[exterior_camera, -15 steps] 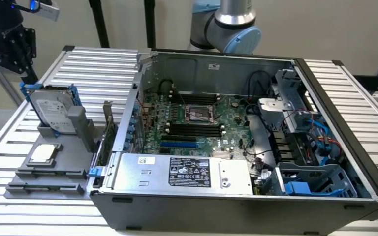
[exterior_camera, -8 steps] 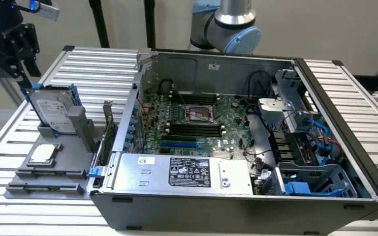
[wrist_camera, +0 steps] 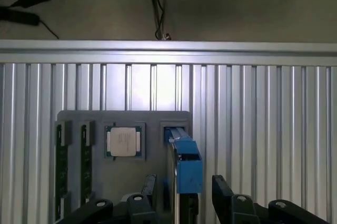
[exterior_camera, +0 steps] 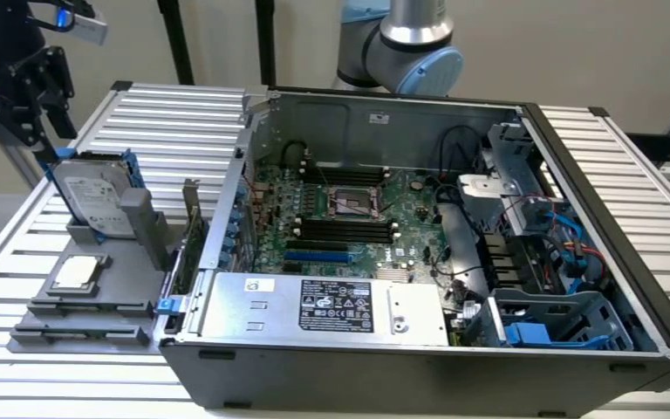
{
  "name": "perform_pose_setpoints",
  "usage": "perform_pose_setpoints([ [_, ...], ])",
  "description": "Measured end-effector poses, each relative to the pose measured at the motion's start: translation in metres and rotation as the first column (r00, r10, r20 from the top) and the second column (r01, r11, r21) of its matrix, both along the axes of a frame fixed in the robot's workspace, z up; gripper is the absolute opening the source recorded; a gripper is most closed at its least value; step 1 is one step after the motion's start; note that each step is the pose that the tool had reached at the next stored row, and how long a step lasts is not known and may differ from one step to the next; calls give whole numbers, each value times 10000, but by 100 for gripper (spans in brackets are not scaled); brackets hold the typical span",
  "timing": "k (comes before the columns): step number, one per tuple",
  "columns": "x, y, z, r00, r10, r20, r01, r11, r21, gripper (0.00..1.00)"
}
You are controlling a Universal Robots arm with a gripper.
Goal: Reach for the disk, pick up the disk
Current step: 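Pick up the disk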
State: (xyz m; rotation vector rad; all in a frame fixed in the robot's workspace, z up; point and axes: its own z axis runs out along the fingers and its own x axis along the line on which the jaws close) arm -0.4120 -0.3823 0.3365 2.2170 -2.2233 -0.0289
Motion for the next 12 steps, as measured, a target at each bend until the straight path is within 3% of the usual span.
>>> perform_pose_setpoints([
  [12, -20, 0, -214, 10000, -42, 13, 41, 9999, 116, 54],
])
